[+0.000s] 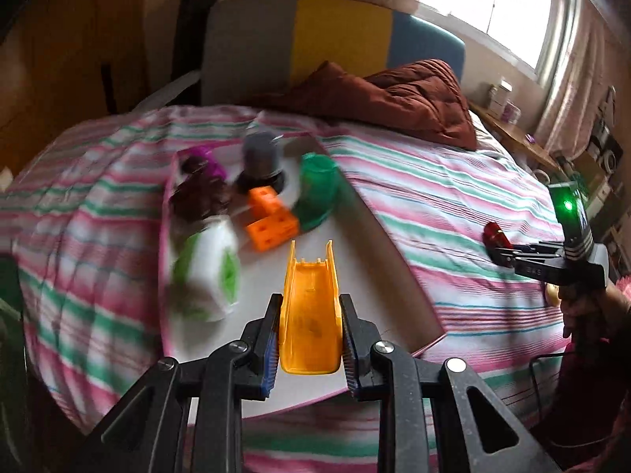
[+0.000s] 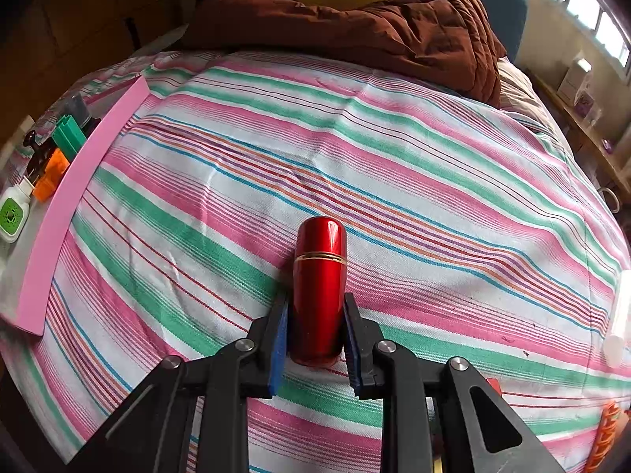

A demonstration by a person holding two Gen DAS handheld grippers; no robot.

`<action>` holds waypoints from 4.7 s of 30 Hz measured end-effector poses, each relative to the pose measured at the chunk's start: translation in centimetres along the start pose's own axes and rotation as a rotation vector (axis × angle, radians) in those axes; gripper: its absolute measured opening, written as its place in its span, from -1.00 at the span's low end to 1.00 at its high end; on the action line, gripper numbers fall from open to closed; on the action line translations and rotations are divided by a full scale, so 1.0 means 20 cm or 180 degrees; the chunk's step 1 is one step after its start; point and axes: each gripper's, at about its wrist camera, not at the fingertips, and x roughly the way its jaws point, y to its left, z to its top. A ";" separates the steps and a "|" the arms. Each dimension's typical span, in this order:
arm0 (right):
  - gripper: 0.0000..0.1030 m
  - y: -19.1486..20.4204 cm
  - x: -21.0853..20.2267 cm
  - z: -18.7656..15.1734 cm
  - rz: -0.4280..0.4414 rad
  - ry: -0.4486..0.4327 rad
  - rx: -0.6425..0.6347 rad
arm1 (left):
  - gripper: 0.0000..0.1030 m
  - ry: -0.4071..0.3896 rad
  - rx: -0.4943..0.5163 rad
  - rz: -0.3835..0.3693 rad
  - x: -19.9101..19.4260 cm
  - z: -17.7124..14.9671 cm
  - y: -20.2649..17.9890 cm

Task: Organize rigid objects
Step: 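Carry the yellow slide piece over the tray with the left gripper while the right gripper holds the red cylinder, then lower the yellow slide piece into the tray and open the left gripper, then carry the red cylinder into the tray and open the right gripper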

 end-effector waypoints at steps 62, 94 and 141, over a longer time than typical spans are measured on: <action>-0.49 0.01 0.01 0.02 -0.0098 0.0112 -0.0019 | -0.43 -0.0062 -0.0018 0.0432 -0.04 -0.05 0.14; -0.52 0.37 -0.28 -0.19 0.0597 -0.0128 0.0923 | -0.43 -0.0220 -0.0302 0.0430 -0.12 -0.10 0.32; -0.49 0.60 -0.08 0.00 0.0069 -0.0053 0.0463 | -0.43 -0.0148 -0.0219 0.0425 -0.10 -0.12 0.28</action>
